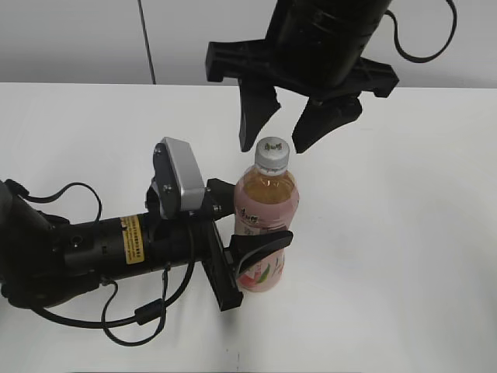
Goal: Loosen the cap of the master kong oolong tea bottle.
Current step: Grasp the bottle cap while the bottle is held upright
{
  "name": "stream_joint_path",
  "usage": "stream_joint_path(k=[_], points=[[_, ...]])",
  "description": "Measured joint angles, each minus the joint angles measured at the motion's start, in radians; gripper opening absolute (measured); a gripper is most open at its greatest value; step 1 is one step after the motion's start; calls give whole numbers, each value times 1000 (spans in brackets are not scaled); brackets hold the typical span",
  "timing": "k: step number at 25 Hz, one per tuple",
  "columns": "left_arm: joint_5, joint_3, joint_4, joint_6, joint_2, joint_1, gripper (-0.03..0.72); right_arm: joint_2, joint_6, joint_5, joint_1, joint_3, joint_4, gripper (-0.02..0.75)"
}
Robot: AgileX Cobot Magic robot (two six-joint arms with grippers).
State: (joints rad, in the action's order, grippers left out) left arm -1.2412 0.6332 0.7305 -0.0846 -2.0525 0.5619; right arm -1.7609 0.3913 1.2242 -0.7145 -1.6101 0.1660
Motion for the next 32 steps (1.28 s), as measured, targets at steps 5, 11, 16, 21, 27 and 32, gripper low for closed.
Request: stream_joint_path(k=[5,11,16,21,27,32], points=[[0,0,0,0,0,0,393,0,0,0,0,0,16,442],[0,0,0,0,0,0,393,0,0,0,0,10,18,440],[0,0,0,0,0,0,393,0,1,0,0,31,18,424],[0,0,0,0,0,0,393,0,-1,0,0,31,18,317],[0,0,0,0,0,0,393,0,-182,-1,0,31,18,280],[0,0,0,0,0,0,393,0,-608,-1,0,30,18,280]])
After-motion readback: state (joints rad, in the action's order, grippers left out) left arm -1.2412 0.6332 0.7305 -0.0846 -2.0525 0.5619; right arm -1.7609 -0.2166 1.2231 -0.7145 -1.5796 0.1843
